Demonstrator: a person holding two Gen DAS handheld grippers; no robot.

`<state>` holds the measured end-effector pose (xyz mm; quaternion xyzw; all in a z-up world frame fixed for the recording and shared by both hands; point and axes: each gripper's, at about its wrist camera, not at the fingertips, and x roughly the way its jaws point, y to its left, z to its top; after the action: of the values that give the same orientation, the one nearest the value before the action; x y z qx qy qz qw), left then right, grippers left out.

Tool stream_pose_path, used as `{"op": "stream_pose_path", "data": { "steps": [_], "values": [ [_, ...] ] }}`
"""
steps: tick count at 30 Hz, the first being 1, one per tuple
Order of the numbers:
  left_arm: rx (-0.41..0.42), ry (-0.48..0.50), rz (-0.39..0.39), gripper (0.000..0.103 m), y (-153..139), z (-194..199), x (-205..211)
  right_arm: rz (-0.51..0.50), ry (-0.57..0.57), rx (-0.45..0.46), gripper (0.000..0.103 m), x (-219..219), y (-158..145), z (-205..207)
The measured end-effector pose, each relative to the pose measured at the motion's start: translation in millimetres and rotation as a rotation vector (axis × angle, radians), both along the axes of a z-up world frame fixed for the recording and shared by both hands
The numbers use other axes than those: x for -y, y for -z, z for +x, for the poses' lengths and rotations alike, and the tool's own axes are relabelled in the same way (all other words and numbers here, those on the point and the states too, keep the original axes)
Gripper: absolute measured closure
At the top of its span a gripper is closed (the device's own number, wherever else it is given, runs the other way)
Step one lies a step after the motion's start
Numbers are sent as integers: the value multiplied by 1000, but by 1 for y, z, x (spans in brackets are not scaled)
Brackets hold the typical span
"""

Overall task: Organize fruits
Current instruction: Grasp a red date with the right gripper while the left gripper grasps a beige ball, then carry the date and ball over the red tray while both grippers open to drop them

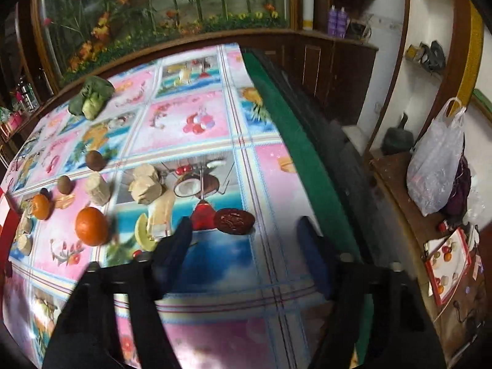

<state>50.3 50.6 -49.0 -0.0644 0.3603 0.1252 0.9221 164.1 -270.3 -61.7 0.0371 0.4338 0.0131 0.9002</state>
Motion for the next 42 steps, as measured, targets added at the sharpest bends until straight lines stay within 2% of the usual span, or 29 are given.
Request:
{"op": "stream_pose_path", "data": {
  "steps": [2,4,11,13,14,16,17,18,19,21,29,42],
  "values": [
    [0,-4,6,15,0,3,1,-9,-3,-11,63,-2,1,1],
    [1,5,2,15,0,10,4,-5,-4,-9,71,-1,1,0],
    [-21,68,47,15,3,42,38,27,-13,-6,73,2,1,0],
    [-67,66,55,19,10,57,43,35,-16,-2,73,2,0,-1],
    [-92,62,56,29,13,64,44,40,-16,0,73,2,-1,-1],
    [-156,71,42,43,23,77,45,49,-13,6,73,4,-2,-2],
    [-144,56,39,58,20,78,43,51,-14,10,73,4,-2,-3],
    [-144,50,50,66,18,79,44,48,-15,13,73,3,-3,-3],
    [-144,48,65,78,17,79,45,46,-17,16,73,3,-4,-3],
    [-145,49,77,78,16,75,46,35,-22,20,73,0,-5,-4],
    [-142,51,25,78,12,32,28,-13,-29,7,73,-8,-5,-6],
    [-118,48,24,78,9,-6,15,-31,-186,30,73,-67,-26,-81]
  ]
}}
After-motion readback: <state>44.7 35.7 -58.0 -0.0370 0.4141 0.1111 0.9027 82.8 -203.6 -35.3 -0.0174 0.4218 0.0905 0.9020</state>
